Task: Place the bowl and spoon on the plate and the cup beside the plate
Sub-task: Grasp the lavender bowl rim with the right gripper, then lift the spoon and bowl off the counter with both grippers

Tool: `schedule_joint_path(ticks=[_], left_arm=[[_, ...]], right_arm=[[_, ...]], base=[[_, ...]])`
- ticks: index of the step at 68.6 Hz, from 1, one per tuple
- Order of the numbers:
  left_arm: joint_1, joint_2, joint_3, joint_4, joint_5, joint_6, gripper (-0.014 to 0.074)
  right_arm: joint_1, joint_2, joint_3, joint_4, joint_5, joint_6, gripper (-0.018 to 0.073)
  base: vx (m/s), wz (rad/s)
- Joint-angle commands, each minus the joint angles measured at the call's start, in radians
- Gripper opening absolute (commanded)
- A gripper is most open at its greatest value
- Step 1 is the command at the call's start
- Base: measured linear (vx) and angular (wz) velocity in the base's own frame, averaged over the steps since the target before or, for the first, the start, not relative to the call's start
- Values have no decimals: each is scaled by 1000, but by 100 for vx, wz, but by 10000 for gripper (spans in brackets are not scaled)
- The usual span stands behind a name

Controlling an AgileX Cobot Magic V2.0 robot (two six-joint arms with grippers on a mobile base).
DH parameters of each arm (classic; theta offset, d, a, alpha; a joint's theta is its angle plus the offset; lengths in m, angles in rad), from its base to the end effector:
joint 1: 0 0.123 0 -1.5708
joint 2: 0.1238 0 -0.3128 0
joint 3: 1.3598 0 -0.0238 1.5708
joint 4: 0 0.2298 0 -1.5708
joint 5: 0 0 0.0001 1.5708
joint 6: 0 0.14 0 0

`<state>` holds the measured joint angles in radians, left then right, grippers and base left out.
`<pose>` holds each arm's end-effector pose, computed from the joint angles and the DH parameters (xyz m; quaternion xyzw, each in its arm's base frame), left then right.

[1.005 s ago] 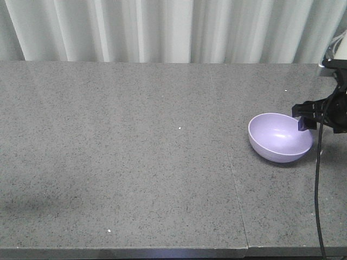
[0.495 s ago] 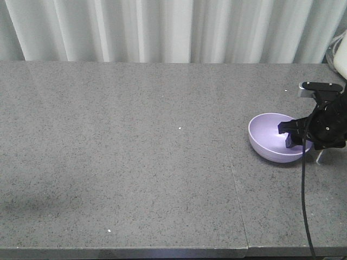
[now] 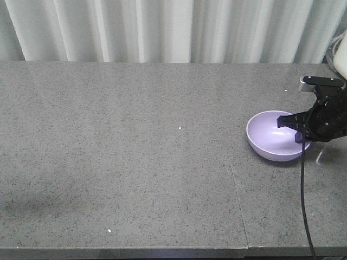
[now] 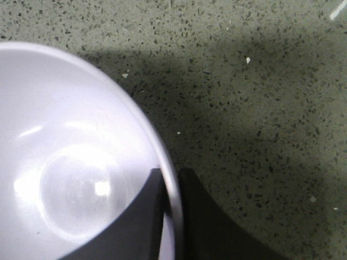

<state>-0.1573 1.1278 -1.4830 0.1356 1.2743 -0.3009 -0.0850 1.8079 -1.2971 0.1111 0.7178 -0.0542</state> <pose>0.1935 -0.0124 0.4374 -0.0717 0.9276 -0.0160 0.3662 0.3876 -0.0228 0.2161 0.0481 0.9749 0.0297 0.2153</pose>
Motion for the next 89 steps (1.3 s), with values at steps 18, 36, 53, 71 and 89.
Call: schedule_joint_path(ticks=[18,36,53,71,89], left_arm=[[-7,-16,-23,7,-23,-2,-6],[-7,-16,-23,7,-23,-2,-6],[-7,-16,-23,7,-23,-2,-6],[-7,-16,-23,7,-23,-2,-6],[-7,-16,-23,7,-23,-2,-6]], right_arm=[[-4,-237,-22,-23,55,-17,-7],[-4,-464,-22,-20,198,-22,-6],[-4,-639,-22,-12,320,-36,-6],[-4,-781,-22,-9,405,-36,-6],[-4,-819,-22,-10,419,-36,-6]], base=[[0,0],[0,0],[0,0],[0,0],[0,0]])
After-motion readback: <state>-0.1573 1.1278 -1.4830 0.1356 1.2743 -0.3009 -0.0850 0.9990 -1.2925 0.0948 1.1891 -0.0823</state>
